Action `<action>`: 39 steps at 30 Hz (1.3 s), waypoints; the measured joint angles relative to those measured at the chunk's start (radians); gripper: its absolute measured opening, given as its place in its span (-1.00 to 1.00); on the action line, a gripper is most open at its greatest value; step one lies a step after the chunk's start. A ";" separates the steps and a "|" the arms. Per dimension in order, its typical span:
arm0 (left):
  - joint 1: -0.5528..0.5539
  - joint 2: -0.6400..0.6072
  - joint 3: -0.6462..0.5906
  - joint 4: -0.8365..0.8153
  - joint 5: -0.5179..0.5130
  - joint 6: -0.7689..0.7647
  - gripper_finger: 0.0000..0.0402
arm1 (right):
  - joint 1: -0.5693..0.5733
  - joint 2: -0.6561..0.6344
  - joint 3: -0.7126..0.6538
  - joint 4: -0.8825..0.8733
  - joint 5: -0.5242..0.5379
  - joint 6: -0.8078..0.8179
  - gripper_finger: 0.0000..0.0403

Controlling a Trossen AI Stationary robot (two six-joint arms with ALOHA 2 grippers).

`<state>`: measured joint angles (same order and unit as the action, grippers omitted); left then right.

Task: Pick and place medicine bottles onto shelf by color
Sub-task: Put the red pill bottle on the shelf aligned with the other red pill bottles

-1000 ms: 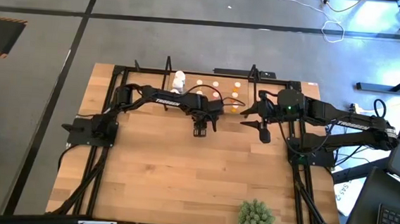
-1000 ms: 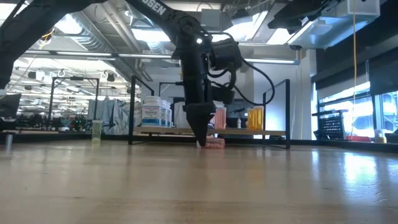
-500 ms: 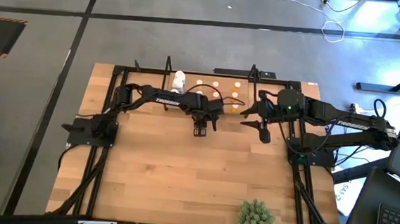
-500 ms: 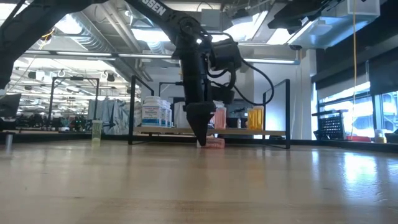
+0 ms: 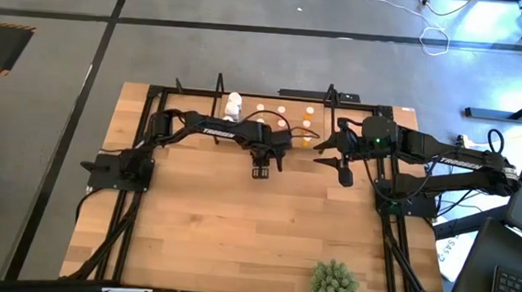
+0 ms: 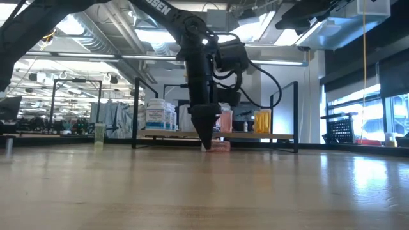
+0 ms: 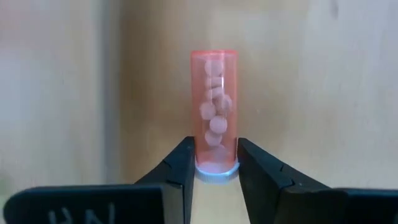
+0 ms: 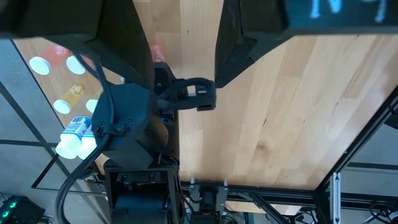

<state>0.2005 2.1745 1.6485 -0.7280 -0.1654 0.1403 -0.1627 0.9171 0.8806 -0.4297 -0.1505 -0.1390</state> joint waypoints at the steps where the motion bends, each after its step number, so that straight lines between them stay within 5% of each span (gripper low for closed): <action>1: -0.002 0.000 0.013 -0.035 0.005 0.000 -0.57 | 0.000 0.000 0.000 0.000 0.000 0.000 -0.15; 19: -0.035 0.000 0.357 -0.644 -0.095 0.029 -0.57 | 0.000 0.000 0.000 0.000 0.000 0.000 -0.15; 39: -0.125 0.000 0.368 -0.811 -0.106 0.003 -0.57 | 0.000 0.000 0.000 0.000 0.000 0.000 -0.15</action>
<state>0.0753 2.1746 2.0163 -1.5392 -0.2714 0.1432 -0.1624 0.9169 0.8806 -0.4297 -0.1505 -0.1393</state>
